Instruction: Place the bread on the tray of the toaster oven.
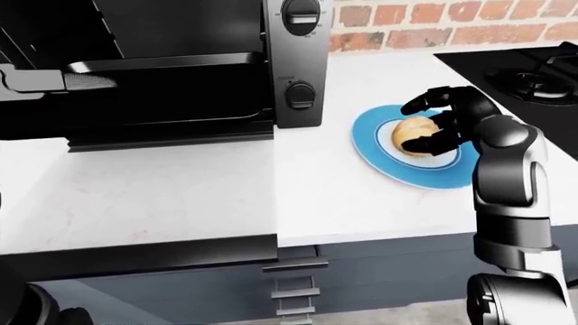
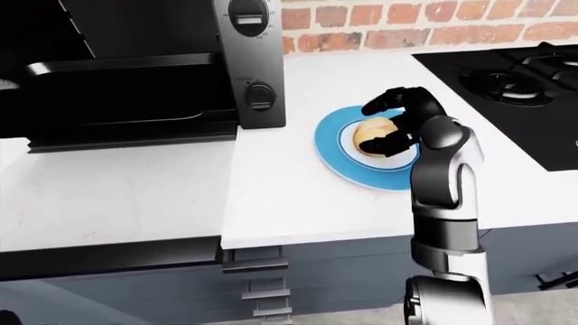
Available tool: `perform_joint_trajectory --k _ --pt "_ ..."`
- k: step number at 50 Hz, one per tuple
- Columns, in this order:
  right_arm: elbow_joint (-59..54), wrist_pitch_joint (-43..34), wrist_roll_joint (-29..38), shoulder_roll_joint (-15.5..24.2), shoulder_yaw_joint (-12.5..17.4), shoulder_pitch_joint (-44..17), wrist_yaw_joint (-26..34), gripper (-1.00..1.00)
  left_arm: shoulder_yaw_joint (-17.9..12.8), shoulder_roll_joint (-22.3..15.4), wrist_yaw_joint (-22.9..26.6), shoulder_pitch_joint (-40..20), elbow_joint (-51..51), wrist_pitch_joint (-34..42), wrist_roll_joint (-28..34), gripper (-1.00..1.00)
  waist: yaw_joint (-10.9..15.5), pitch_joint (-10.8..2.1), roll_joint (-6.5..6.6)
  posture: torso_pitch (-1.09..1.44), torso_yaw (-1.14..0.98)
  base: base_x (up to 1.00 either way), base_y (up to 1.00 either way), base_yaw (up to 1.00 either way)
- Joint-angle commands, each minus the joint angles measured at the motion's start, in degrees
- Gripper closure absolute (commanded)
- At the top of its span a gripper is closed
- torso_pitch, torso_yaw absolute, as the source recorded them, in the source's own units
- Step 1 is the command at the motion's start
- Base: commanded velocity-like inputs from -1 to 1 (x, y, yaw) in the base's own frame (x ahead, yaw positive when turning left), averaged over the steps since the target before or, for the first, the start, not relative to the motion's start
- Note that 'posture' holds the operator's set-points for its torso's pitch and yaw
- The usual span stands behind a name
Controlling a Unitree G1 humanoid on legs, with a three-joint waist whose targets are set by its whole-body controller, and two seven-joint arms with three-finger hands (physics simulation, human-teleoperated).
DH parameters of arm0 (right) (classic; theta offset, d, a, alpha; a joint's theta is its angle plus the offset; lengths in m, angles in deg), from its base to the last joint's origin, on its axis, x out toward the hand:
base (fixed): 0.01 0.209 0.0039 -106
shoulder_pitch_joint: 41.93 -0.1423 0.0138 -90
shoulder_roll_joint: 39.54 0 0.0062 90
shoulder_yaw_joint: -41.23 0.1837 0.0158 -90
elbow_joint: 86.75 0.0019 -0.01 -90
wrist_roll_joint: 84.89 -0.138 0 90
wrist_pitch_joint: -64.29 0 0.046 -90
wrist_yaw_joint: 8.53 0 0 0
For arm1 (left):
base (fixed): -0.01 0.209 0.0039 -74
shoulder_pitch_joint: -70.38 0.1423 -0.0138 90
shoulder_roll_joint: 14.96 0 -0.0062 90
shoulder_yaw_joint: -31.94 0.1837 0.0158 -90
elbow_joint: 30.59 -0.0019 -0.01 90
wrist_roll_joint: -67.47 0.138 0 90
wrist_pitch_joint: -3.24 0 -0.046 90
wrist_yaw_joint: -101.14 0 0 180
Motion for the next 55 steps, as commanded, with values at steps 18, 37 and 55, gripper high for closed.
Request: perform_joint_trajectory --k 18,37,55 --pt "4.8 1.1 2.5 1.9 -0.3 -7.8 2.0 0.48 -2.0 -1.1 -1.0 -0.3 1.1 -1.3 -1.0 -1.00 -0.1 -1.22 0.08 0.00 0.00 0.00 0.00 0.00" --pt "13.7 -7.5 10.7 -2.1 -5.4 -22.8 15.7 0.56 -2.2 -1.0 -2.1 -0.6 0.8 -1.0 -2.8 -1.00 0.9 -0.71 0.59 0.00 0.07 0.00 0.00 0.00" --pt "15.2 -10.7 12.3 -6.5 -7.0 -32.7 21.6 0.55 -1.2 -1.1 -3.8 -1.3 -0.2 -0.8 -2.3 -1.00 3.8 -0.48 1.02 0.00 0.16 0.00 0.00 0.00"
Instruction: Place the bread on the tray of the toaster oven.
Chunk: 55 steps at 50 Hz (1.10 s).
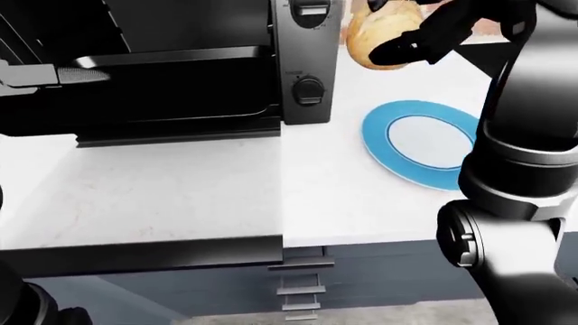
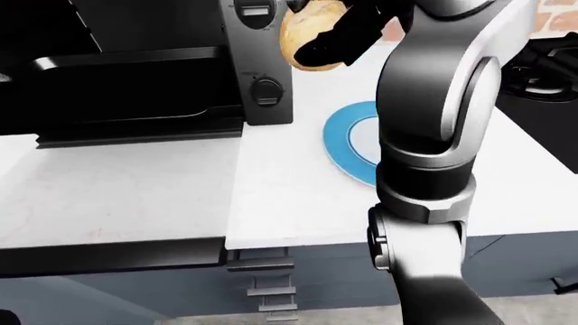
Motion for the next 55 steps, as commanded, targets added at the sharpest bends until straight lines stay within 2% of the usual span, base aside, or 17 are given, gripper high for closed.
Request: perform_joint_trajectory --k 1,10,17,28,32,44,55 --pt "1.4 0.3 0.5 0.2 0.2 -2.5 0.1 0.55 -1.1 -1.0 -0.1 -1.1 1.0 -1.2 0.2 -1.00 0.2 -1.60 0.16 0.00 0.16 0.00 0.00 0.00" --pt "-0.3 0.6 0.2 -1.4 -0.7 -6.0 2.1 0.55 -3.3 -1.5 0.0 0.7 1.9 -1.1 -1.2 -1.00 2.4 -1.56 0.15 0.00 0.21 0.00 0.00 0.00" --pt "-3.7 3.1 -1.3 -3.1 -1.0 -8.5 1.2 0.55 -2.9 -1.9 -0.9 0.7 1.9 -1.0 -1.7 -1.00 4.7 -1.69 0.21 0.00 0.24 0.00 0.00 0.00" --pt "-8.3 6.3 -3.9 -6.0 -1.8 -10.8 -0.3 0.55 -3.7 -2.9 -1.2 0.8 1.8 -0.8 -2.7 -1.00 9.3 -2.05 0.72 0.00 0.30 0.00 0.00 0.00" --pt "-8.1 6.0 -3.8 -6.7 -2.5 -11.1 0.8 0.55 -4.1 -3.1 -1.3 1.1 2.0 -0.8 -3.0 -1.00 11.3 -2.23 0.97 0.00 0.32 0.00 0.00 0.00" --pt "-15.1 11.6 -7.5 -9.9 -2.7 -11.1 -3.1 0.55 -3.5 -2.7 -1.6 1.6 1.8 -1.4 -2.6 -1.00 16.6 -2.95 1.67 0.00 0.38 0.00 0.00 0.00" --pt "-22.3 17.8 -10.4 -11.2 -2.8 -9.8 -7.7 0.55 -2.5 -1.8 -1.5 1.6 1.7 -2.3 -0.9 -1.00 20.5 -3.59 1.91 0.00 0.43 0.00 0.00 0.00"
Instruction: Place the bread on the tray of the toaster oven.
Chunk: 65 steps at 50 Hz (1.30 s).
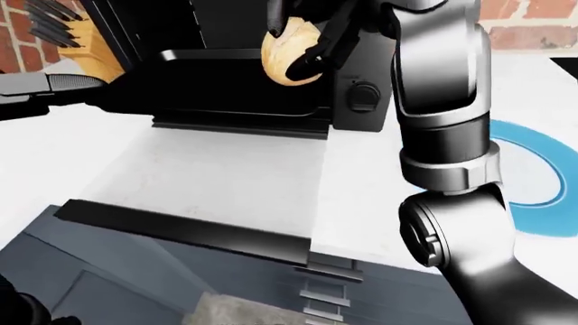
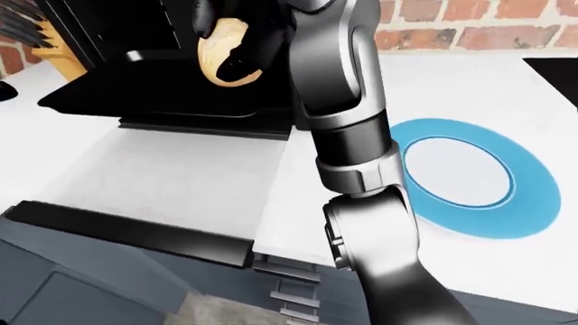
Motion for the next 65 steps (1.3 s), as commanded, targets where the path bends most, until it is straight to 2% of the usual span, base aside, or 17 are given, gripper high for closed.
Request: perform_joint_trajectory --k 1,10,22,31,43,57,65 --pt "-0.2 3.0 -0.6 0.4 0.7 -2.2 -2.2 0.55 -0.8 -0.9 0.0 -1.2 0.7 -1.5 0.8 -1.00 0.3 -1.59 0.20 0.00 0.44 0.00 0.00 0.00" --pt "-6.0 6.5 -2.8 0.3 1.0 -3.3 -5.1 0.55 -2.4 -1.1 1.1 -0.8 1.1 -1.9 0.4 -1.00 3.1 -1.93 0.24 0.00 0.48 0.00 0.00 0.00" --pt "-12.4 10.6 -4.6 0.5 1.1 -3.9 -9.2 0.55 -1.5 -0.7 1.5 0.0 1.0 -3.1 1.6 -1.00 5.4 -2.33 0.02 0.00 0.48 0.00 0.00 0.00" --pt "-17.9 13.9 -5.1 0.3 1.1 -5.1 -12.6 0.55 -0.7 0.0 1.9 -0.2 0.7 -3.3 3.2 -1.00 6.1 -2.51 -0.16 0.00 0.48 0.00 0.00 0.00" --pt "-24.1 18.0 -4.7 0.2 0.9 -6.1 -16.3 0.55 -2.4 0.4 3.1 1.2 1.5 -3.5 3.1 -1.00 6.6 -2.66 -0.18 0.00 0.48 0.00 0.00 0.00" --pt "-31.1 22.3 -3.8 0.9 1.2 -7.5 -21.8 0.53 -1.5 0.7 2.8 1.1 1.4 -3.6 3.9 -1.00 7.1 -2.82 -0.26 0.00 0.48 0.00 0.00 0.00" --pt "-32.4 22.7 -3.6 0.9 1.2 -7.8 -22.5 0.48 -1.5 0.7 3.1 0.7 1.3 -3.5 4.1 -1.00 7.3 -2.88 -0.26 0.00 0.48 0.00 0.00 0.00"
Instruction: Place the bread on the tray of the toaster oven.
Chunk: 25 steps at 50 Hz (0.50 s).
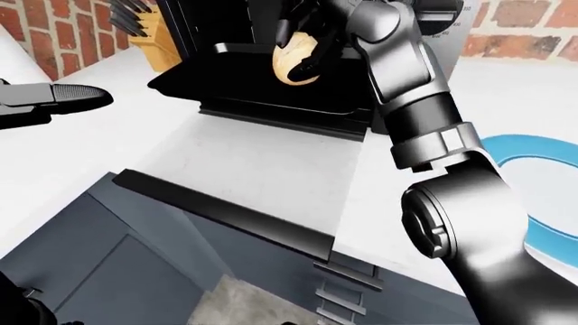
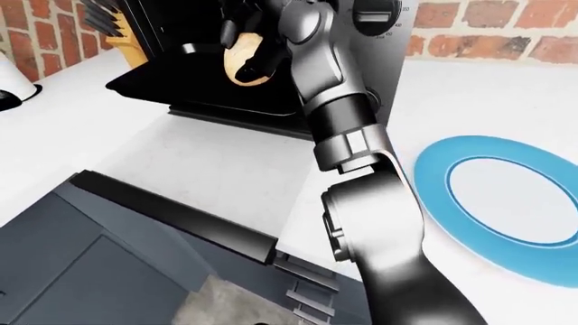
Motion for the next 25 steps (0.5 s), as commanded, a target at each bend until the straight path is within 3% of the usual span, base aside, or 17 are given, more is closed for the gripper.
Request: perform_joint_trajectory --k 1,18,25 --pt "2.0 1.3 0.1 0.5 0.4 -2.5 -1.0 0.45 -1.0 -1.0 -0.2 -1.1 0.7 -1.1 0.4 -1.00 0.1 -1.57 0.14 0.00 0.48 0.00 0.00 0.00" --pt "0.7 1.6 1.2 -0.1 0.2 -1.5 -2.1 0.17 -1.7 -1.4 -0.2 -0.5 1.1 -1.2 -0.4 -1.00 0.3 -1.59 0.14 0.00 0.48 0.00 0.00 0.00" --pt "0.9 1.4 1.6 -0.2 0.1 -1.1 -2.2 -0.10 -1.1 -1.1 -0.4 -0.7 1.0 -1.0 0.0 -1.00 0.4 -1.67 0.09 0.00 0.48 0.00 0.00 0.00"
